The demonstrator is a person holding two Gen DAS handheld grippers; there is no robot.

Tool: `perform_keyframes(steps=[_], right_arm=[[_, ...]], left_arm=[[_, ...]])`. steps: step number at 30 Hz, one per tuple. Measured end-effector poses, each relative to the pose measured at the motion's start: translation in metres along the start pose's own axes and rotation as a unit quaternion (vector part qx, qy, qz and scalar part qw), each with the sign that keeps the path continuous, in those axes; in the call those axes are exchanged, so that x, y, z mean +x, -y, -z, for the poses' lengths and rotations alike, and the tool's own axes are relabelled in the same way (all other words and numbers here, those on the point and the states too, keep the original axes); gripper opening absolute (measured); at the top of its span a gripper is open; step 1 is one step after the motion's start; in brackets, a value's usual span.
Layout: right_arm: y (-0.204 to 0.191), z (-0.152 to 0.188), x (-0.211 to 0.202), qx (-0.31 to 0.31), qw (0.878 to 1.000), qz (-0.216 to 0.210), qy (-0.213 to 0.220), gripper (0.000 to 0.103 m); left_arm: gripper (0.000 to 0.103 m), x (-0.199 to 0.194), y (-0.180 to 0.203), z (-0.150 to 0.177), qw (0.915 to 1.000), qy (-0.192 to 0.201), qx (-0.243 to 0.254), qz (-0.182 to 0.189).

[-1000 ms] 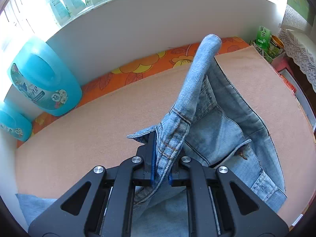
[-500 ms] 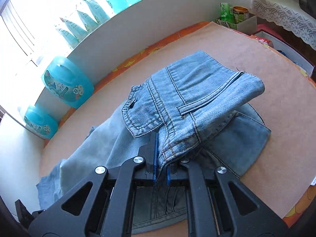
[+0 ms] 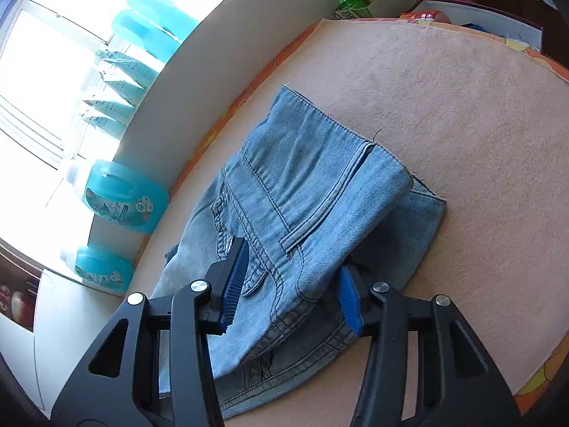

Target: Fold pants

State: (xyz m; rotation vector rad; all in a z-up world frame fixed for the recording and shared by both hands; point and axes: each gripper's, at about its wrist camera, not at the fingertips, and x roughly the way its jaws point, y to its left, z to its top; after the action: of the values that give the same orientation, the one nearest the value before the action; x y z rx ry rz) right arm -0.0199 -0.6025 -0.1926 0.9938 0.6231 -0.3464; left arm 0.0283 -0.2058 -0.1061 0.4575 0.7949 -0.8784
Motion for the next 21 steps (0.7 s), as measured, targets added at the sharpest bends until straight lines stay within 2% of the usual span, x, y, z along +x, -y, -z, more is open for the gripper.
perform_keyframes(steps=[2, 5, 11, 13, 17, 20, 21], right_arm=[[-0.001, 0.002, -0.003, -0.015, 1.0, 0.019, -0.001, 0.014], [0.004, 0.003, -0.013, -0.029, 0.999, 0.023, 0.001, 0.01], [0.001, 0.003, -0.026, -0.045, 0.999, 0.019, 0.013, 0.008], [0.001, 0.002, -0.022, -0.047, 0.998, 0.035, 0.009, 0.008], [0.005, 0.002, -0.017, -0.041, 0.998, 0.037, 0.002, 0.008], [0.008, 0.001, -0.014, -0.037, 0.999, 0.037, -0.006, 0.008], [0.009, 0.001, -0.014, -0.036, 0.999, 0.035, -0.007, 0.008]], left_arm=[[0.003, -0.003, 0.001, 0.001, 1.0, 0.002, -0.001, 0.001], [0.003, -0.009, 0.003, 0.001, 1.0, 0.005, 0.001, 0.006], [0.003, -0.005, 0.011, 0.005, 0.9996, 0.003, 0.027, -0.007], [0.003, -0.001, 0.01, 0.005, 0.9996, -0.004, 0.028, -0.003], [0.004, 0.003, 0.013, 0.005, 0.9984, -0.002, 0.053, -0.017], [0.013, 0.007, 0.017, 0.005, 0.9978, -0.008, 0.063, -0.022], [0.02, 0.009, 0.019, 0.005, 0.9972, -0.011, 0.069, -0.028]])
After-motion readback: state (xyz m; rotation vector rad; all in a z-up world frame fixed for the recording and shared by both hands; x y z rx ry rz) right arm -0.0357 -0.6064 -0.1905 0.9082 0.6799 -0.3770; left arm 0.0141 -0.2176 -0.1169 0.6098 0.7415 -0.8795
